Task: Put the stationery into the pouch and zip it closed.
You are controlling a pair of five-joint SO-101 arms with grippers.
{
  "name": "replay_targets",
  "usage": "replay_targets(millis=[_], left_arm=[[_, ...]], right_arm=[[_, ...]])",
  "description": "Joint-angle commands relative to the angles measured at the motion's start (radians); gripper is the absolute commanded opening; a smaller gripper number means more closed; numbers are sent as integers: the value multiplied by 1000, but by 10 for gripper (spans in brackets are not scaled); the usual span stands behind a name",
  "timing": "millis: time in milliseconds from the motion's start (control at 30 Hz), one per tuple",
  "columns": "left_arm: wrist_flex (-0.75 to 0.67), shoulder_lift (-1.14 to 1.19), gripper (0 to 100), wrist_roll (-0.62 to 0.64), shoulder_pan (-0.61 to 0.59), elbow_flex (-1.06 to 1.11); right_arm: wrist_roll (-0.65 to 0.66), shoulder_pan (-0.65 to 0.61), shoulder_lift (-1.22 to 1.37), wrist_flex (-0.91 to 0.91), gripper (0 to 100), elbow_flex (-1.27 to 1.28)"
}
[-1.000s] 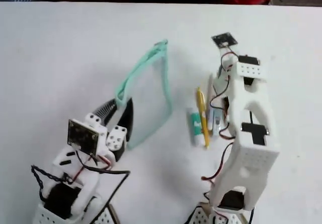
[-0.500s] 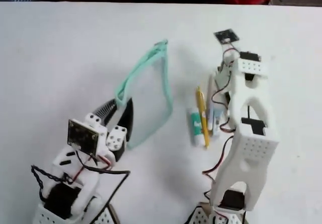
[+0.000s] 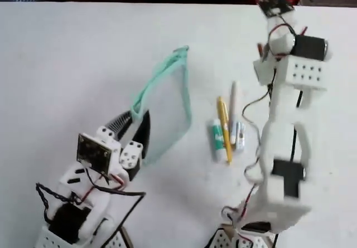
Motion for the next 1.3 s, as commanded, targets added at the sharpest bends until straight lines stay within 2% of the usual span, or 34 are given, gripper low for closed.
replay_targets(millis=[0,100,200,300,400,467,633,900,1033,1267], left_arm=[[40,5,28,-14,51,8],[40,5,28,-14,45,8],[38,5,28,-14,54,8],[32,5,35,-9,54,3],[40,5,106,-5,54,6],[60,5,138,20,53,3],[66,5,146,52,53,0],[60,5,146,51,53,0],[60,5,146,51,53,0],[60,5,146,51,47,0]], right_arm=[[-11,-119,-306,56,18,-23],[-97,-219,-512,47,18,5],[-169,-395,-662,2,18,5],[-216,-567,-736,-81,18,5],[-261,-657,-728,-173,18,6],[-310,-676,-694,-236,18,6],[-425,-679,-601,-340,18,6],[-496,-682,-513,-423,18,21],[-525,-685,-526,-498,18,147],[-519,-702,-690,-776,18,531]])
